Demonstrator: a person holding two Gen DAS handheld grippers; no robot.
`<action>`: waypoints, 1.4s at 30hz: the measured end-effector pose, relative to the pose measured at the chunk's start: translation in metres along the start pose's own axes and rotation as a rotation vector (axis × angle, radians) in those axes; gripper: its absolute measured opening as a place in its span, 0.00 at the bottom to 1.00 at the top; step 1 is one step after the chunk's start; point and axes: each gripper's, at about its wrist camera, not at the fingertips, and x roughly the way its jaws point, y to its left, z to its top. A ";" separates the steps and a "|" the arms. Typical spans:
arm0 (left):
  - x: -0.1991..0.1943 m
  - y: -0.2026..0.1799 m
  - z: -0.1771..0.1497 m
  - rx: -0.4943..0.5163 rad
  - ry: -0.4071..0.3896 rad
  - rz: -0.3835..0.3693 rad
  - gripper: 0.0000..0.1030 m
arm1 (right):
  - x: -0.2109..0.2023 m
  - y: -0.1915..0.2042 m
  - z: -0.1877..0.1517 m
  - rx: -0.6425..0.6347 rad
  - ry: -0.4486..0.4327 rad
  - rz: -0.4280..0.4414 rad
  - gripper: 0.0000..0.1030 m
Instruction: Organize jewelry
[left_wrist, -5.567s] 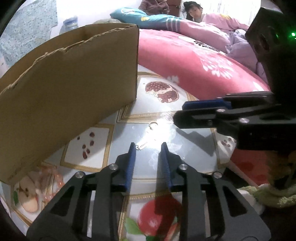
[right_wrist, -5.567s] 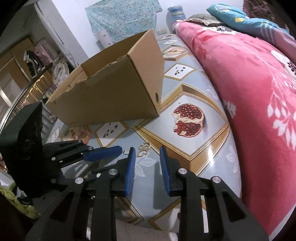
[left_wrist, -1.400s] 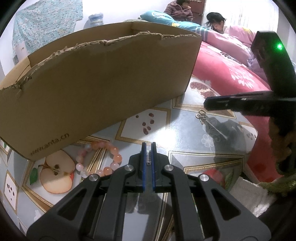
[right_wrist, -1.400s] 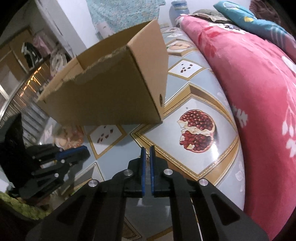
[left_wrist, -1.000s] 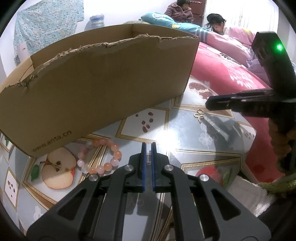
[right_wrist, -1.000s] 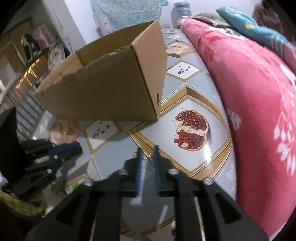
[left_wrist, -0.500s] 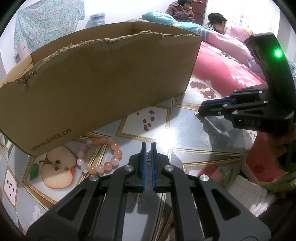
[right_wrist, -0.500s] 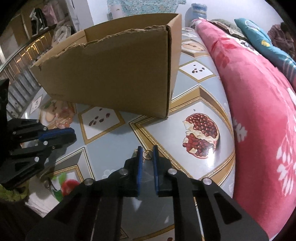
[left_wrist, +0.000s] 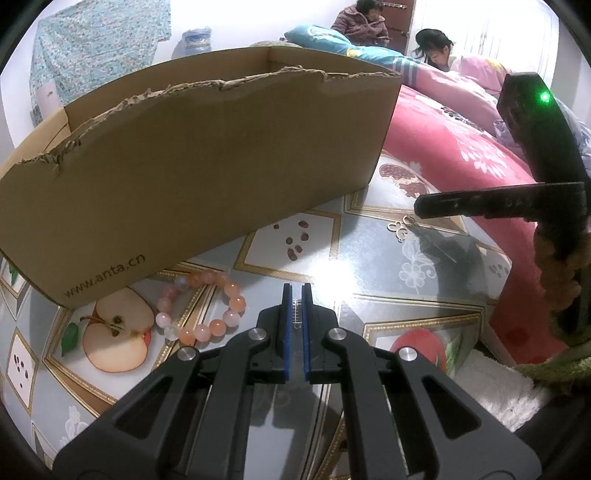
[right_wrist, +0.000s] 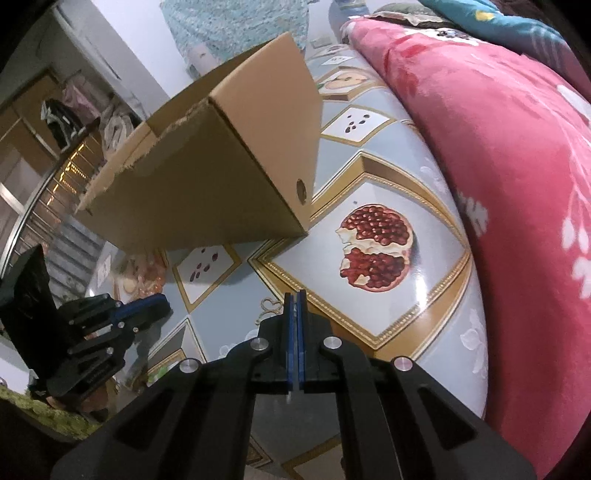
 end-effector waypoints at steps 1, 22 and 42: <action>0.000 0.000 0.000 0.000 -0.001 0.000 0.04 | -0.001 0.001 0.001 0.000 -0.002 0.000 0.02; -0.001 -0.001 0.000 0.004 0.002 0.006 0.04 | 0.019 0.046 -0.005 -0.365 0.057 -0.213 0.14; -0.001 0.000 -0.002 0.001 -0.003 0.005 0.04 | 0.004 0.028 -0.005 -0.208 0.016 -0.141 0.01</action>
